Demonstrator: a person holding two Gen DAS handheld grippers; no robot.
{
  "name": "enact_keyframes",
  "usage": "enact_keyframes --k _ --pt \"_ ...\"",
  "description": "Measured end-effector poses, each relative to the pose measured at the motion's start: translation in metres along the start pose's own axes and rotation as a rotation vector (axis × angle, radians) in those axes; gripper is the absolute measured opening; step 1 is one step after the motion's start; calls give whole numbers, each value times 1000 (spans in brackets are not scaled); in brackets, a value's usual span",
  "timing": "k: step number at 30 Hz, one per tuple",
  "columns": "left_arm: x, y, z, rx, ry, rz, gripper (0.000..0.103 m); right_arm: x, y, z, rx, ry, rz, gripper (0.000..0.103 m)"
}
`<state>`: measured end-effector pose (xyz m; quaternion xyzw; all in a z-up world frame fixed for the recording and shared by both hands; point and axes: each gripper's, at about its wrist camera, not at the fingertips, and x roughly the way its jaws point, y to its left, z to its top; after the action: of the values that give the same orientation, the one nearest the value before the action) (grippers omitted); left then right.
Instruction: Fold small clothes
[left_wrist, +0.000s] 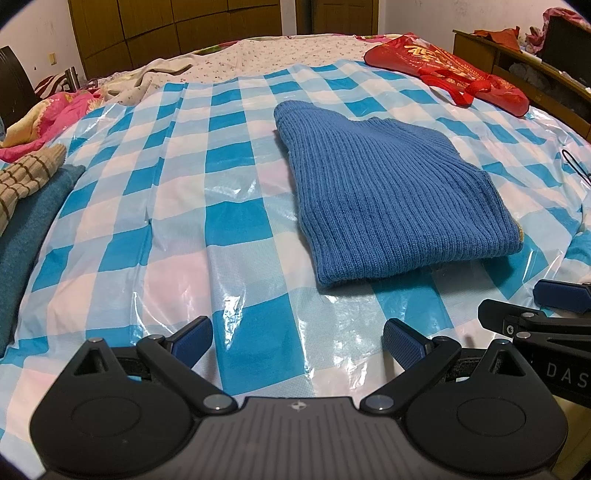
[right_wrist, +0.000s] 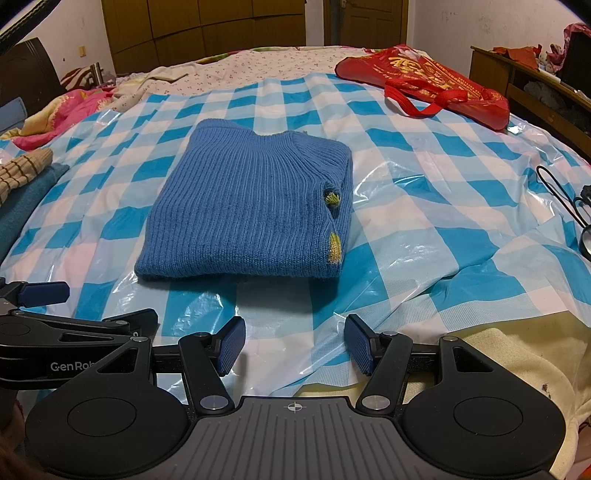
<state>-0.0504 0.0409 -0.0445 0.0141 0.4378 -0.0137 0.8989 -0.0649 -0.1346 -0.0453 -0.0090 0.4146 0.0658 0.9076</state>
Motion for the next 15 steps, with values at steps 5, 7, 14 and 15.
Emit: enact_keyframes --k 5,7,14,15 --pt "0 0 0 4 -3 3 103 0 0 0 0 0 0 60" --pt "0 -1 0 6 -4 5 103 0 0 0 -1 0 0 60" --pt "-1 -2 0 11 -8 10 103 0 0 0 -1 0 0 60" --pt "-1 -2 0 10 -7 9 103 0 0 0 -1 0 0 60"
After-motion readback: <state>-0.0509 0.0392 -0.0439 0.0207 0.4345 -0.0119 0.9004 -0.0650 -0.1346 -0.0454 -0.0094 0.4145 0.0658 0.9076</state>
